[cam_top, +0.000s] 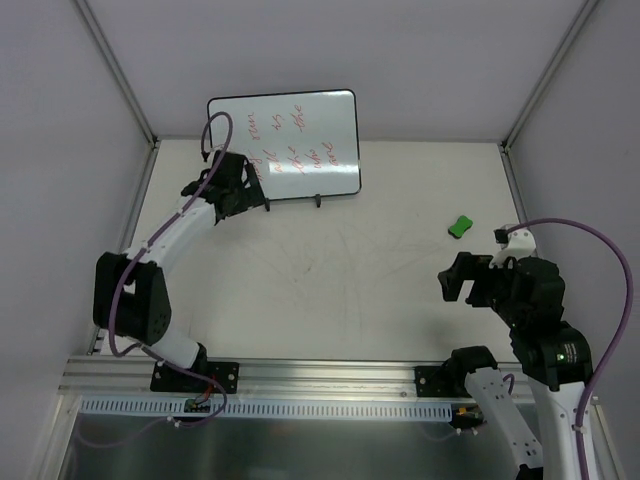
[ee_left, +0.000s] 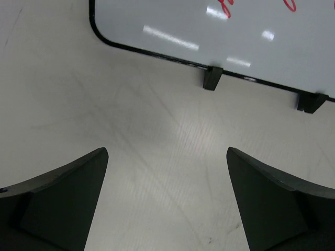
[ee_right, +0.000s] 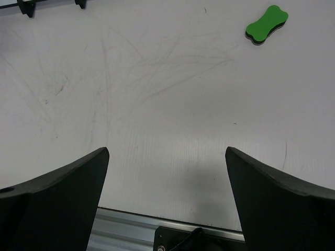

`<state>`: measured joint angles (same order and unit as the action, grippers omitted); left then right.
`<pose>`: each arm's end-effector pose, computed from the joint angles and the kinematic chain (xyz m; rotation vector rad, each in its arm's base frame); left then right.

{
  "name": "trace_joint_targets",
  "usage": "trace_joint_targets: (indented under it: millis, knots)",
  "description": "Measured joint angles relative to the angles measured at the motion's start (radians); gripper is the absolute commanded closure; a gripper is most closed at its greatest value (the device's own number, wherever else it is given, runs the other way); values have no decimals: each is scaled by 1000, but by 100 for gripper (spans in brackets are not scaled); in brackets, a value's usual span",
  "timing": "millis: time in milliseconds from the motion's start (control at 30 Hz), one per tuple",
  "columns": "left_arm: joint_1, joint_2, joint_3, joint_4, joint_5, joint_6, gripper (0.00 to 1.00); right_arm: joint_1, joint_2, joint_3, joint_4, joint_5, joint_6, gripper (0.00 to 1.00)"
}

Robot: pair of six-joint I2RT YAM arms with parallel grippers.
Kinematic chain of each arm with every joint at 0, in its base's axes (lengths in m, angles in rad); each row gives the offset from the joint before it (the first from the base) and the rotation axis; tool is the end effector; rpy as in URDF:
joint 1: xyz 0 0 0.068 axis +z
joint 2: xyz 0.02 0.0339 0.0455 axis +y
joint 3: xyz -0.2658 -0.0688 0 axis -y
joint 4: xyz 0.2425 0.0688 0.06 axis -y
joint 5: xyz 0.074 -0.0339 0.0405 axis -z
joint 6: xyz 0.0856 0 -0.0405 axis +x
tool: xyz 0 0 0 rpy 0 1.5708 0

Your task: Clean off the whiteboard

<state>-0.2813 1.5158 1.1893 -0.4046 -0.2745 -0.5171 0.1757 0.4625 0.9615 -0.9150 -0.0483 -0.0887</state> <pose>0.3626 -0.0806 0.2535 -0.4054 2.2345 -0.1048 0.1098 0.0237 0.3364 -0.2930 1.9661 0.1043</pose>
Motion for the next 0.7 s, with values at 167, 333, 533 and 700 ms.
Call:
trace_joint_targets:
  millis: [167, 333, 533, 700]
  knots:
    - [-27, 238, 134, 95, -27, 8, 10, 0, -12, -30, 24, -35, -1, 1]
    - [-39, 370, 204, 127, -27, 8, 18, 0, 3, -35, 56, -35, 7, 1]
    - [-40, 466, 254, 138, -23, 6, 30, 0, 56, -35, 82, -34, 23, 1]
    - [-40, 504, 272, 138, -18, 5, 39, 0, 62, -35, 104, -34, 36, 1]
